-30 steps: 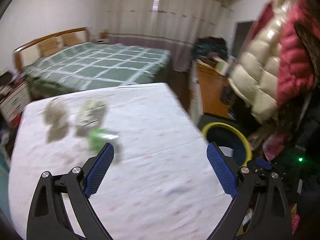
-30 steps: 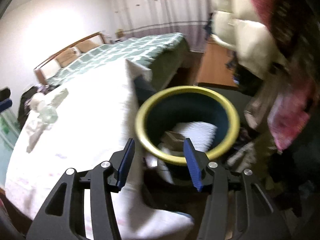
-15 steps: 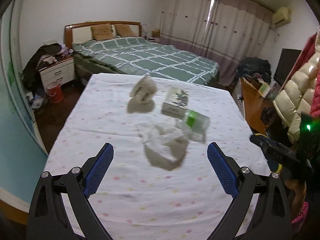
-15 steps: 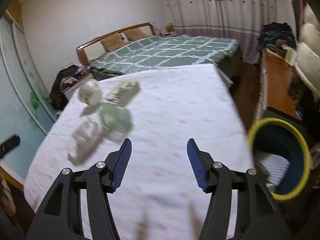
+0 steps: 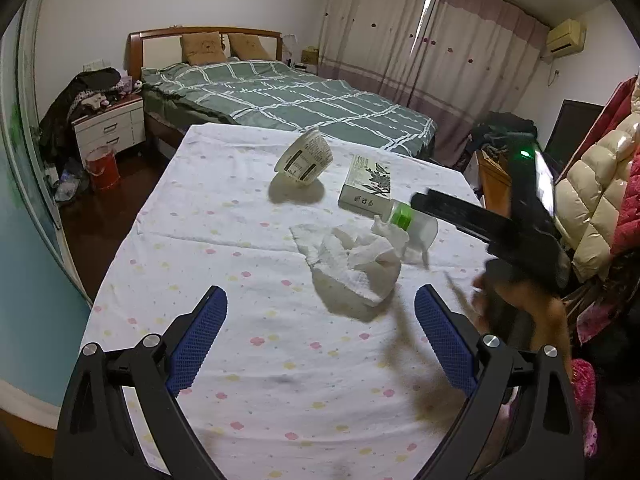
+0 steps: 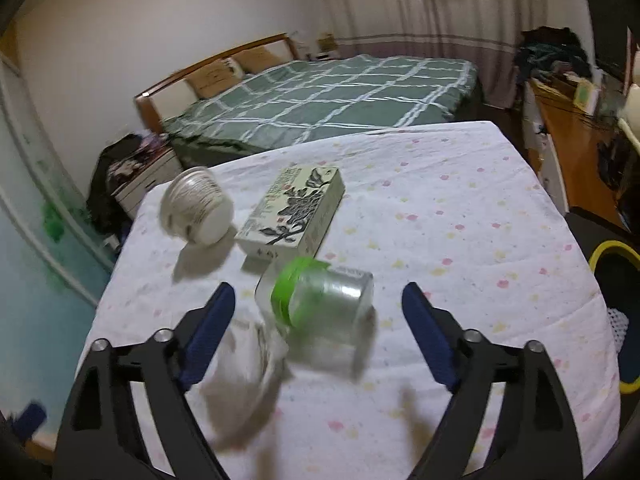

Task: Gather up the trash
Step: 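Lower the right gripper around the green-capped clear jar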

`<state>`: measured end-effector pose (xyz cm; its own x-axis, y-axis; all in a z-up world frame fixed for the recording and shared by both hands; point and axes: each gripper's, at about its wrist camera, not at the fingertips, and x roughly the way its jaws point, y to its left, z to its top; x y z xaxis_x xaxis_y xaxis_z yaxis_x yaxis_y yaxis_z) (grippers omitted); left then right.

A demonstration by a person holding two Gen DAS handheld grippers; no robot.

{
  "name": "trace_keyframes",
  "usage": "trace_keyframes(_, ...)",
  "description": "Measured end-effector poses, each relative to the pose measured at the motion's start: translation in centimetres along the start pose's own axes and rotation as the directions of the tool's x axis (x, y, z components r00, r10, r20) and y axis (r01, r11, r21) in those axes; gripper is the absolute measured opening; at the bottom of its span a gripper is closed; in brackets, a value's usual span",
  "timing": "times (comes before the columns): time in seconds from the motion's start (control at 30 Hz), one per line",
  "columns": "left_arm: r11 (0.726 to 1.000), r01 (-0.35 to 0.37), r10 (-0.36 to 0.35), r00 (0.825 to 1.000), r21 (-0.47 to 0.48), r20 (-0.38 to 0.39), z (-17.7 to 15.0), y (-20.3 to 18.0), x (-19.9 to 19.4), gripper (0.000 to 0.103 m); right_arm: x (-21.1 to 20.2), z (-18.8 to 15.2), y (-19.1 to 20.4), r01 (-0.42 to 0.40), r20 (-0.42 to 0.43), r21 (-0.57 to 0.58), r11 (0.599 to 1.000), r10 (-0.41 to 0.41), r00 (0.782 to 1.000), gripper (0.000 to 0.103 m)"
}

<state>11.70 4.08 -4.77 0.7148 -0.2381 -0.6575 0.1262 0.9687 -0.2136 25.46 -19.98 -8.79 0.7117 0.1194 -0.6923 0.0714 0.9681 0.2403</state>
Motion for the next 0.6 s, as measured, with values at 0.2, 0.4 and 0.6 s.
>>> trace_keyframes(0.2, 1.0, 0.027, -0.027, 0.999, 0.011, -0.017, -0.2, 0.3, 0.5, 0.093, 2.6, -0.2, 1.0, 0.089, -0.03, 0.016, 0.996, -0.089, 0.996, 0.083)
trace_keyframes(0.4, 0.999, 0.041, -0.041, 0.999, 0.004, -0.027, -0.6, 0.6, 0.7, 0.093, 4.3, -0.2, 1.0, 0.149, -0.047, 0.038, 0.988, -0.148, 0.988, 0.084)
trace_keyframes(0.6, 0.999, 0.053, -0.053, 0.998, 0.005, -0.034, -0.9, 0.5, 0.9, 0.093, 5.6, -0.2, 0.4, 0.143, -0.074, 0.06, 0.988, -0.139, 0.988, 0.082)
